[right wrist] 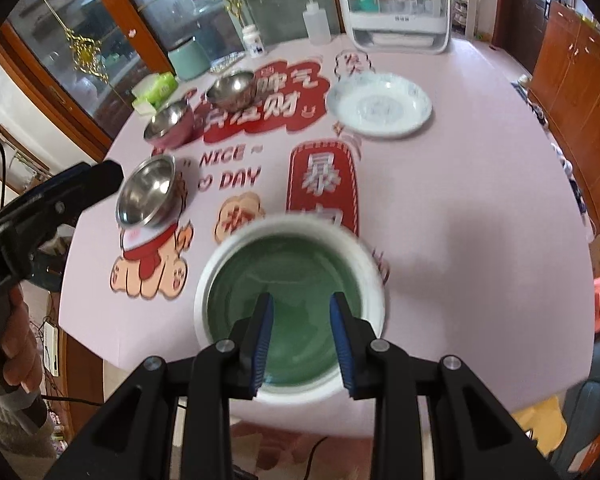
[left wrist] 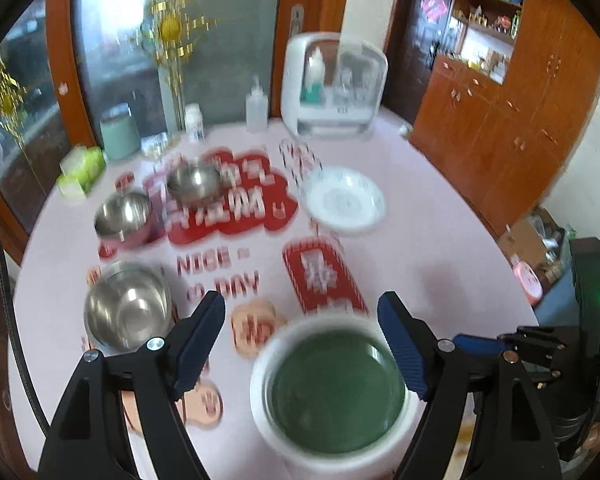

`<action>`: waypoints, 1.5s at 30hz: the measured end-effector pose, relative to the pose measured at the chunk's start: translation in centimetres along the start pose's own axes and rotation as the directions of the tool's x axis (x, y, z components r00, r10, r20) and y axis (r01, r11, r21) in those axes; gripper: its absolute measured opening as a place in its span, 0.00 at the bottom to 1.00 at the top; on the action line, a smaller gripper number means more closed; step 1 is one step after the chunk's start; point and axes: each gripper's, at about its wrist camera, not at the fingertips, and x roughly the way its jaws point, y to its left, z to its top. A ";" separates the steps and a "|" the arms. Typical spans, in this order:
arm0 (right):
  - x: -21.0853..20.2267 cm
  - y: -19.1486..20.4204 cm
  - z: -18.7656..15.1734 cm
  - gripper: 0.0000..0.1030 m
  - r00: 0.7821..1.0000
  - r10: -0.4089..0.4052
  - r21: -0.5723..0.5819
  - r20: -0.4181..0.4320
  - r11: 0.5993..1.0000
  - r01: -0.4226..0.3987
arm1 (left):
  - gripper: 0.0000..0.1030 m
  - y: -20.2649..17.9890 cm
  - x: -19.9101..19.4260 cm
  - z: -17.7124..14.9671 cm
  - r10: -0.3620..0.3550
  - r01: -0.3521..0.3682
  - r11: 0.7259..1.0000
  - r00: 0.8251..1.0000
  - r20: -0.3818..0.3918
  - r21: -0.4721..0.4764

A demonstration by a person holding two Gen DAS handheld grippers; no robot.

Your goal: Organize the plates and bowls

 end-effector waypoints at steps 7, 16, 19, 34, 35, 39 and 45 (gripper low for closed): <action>-1.0 -5.1 7.6 0.29 0.998 -0.004 -0.023 0.058 1.000 0.005 | 0.75 -2.5 2.5 6.9 0.023 -0.023 1.000 0.994 0.107 0.000; 5.1 -12.6 17.4 0.29 1.000 0.004 0.008 0.021 1.000 -0.005 | 0.75 -1.2 15.7 13.5 0.053 -0.062 0.990 0.996 -0.074 -0.128; 8.0 -14.6 19.4 0.29 1.000 -0.018 0.038 -0.003 0.999 0.018 | 0.75 -0.8 20.4 14.1 0.103 -0.116 0.987 0.987 -0.122 -0.112; 20.1 -22.1 24.5 0.29 0.988 0.035 0.212 -0.147 0.977 -0.003 | 0.75 0.4 36.6 12.8 0.111 -0.156 0.983 0.922 -0.370 -0.095; 20.4 -22.3 24.5 0.29 0.987 0.046 0.216 -0.155 0.976 -0.011 | 0.74 0.5 36.9 12.6 0.099 -0.147 0.984 0.921 -0.378 -0.099; 21.4 -22.8 24.5 0.29 0.981 0.076 0.215 -0.181 0.976 -0.035 | 0.61 0.9 38.1 12.2 0.024 -0.094 0.984 0.908 -0.418 -0.148; 22.3 -22.5 24.4 0.11 0.967 0.137 0.216 -0.214 0.972 -0.090 | 0.25 1.0 39.1 11.5 -0.075 -0.017 0.981 0.883 -0.463 -0.192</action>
